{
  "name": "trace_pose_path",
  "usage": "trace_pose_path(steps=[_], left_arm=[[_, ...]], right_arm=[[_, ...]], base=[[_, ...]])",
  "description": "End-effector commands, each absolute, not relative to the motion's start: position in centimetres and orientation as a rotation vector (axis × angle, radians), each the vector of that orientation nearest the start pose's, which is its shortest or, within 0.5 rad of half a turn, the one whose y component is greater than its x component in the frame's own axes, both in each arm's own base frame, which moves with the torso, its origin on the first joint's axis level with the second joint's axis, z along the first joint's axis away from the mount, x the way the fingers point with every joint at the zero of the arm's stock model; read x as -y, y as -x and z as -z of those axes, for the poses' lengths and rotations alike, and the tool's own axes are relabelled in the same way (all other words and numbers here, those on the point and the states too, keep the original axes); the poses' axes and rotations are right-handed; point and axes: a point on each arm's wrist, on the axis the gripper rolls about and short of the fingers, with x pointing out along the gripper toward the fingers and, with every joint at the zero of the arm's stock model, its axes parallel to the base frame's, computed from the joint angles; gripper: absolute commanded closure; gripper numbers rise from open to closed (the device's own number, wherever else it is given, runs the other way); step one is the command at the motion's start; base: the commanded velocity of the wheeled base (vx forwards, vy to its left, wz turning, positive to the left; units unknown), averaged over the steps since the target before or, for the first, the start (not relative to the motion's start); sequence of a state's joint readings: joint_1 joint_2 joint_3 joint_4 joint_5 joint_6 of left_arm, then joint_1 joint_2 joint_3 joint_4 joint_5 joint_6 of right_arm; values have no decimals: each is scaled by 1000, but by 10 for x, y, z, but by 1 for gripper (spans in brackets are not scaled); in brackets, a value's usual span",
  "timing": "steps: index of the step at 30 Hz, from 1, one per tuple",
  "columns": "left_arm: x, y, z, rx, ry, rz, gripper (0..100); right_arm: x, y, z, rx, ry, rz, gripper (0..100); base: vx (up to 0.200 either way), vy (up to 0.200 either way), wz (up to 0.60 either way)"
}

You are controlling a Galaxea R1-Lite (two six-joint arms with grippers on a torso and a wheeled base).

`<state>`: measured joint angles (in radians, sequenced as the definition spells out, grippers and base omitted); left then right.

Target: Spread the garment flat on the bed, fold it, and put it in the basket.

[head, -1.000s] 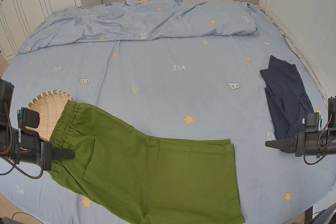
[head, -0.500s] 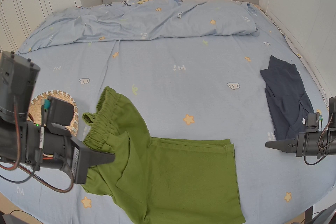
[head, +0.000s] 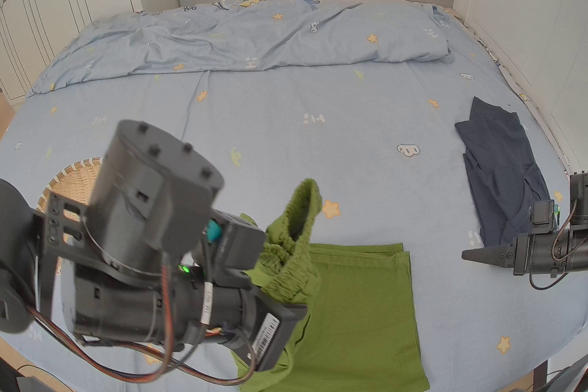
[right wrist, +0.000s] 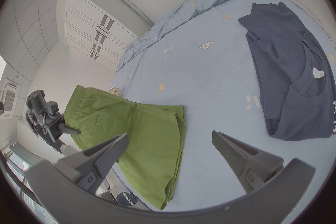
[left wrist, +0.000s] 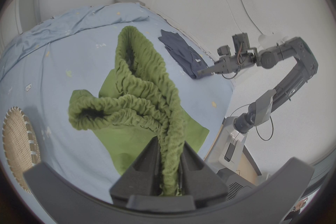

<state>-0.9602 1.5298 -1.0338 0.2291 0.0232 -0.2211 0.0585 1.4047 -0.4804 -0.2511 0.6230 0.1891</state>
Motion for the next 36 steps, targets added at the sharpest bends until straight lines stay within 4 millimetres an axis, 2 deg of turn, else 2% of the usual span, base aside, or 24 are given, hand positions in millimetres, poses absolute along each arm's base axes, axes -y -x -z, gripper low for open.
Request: trace_pose_path(steps=[1, 4, 5, 6, 14, 15, 23, 27, 28, 29, 31, 32, 33, 35, 36], left_arm=[[228, -144, -196, -801, -211, 838, 100], [238, -144, -193, -796, -223, 856, 100], [251, -143, -190, -789, -227, 880, 100], [255, -142, -188, -790, -230, 887, 100], [273, -142, -171, -813, -256, 907, 100], [276, -143, -168, -807, -248, 910, 0], [291, -137, -175, -725, -16, 938, 0], [288, -144, -181, -681, 133, 924, 0], [282, -152, -185, -675, 212, 891, 0], [282, -152, -185, -675, 212, 891, 0], [255, -171, -188, -685, 339, 812, 0], [255, -171, -188, -685, 339, 812, 0], [231, -190, -181, -721, 379, 762, 0], [206, -207, -169, -769, 407, 705, 0], [183, -217, -155, -817, 433, 660, 0]], right_arm=[[-25, -194, -136, -743, -368, -585, 0], [-25, -195, -134, -749, -369, -585, 0], [-25, -196, -132, -761, -372, -580, 0], [-25, -196, -131, -764, -373, -579, 0], [-25, -197, -130, -766, -368, -580, 0], [-25, -197, -130, -765, -366, -581, 0], [-24, -200, -128, -778, -370, -577, 0], [-25, -200, -127, -780, -370, -578, 0], [-25, -200, -127, -780, -370, -578, 0], [-25, -200, -127, -780, -370, -578, 0], [-25, -200, -128, -779, -369, -580, 0], [-25, -200, -128, -779, -369, -580, 0], [-27, -198, -128, -778, -365, -589, 0], [-27, -198, -129, -776, -364, -594, 0], [-28, -196, -130, -770, -360, -601, 0]], base=[[0, 0, 0], [0, 0, 0], [0, 0, 0], [0, 0, 0], [0, 0, 0], [0, 0, 0], [0, 0, 0], [0, 0, 0], [0, 0, 0], [0, 0, 0], [0, 0, 0], [0, 0, 0], [0, 0, 0], [0, 0, 0], [0, 0, 0]])
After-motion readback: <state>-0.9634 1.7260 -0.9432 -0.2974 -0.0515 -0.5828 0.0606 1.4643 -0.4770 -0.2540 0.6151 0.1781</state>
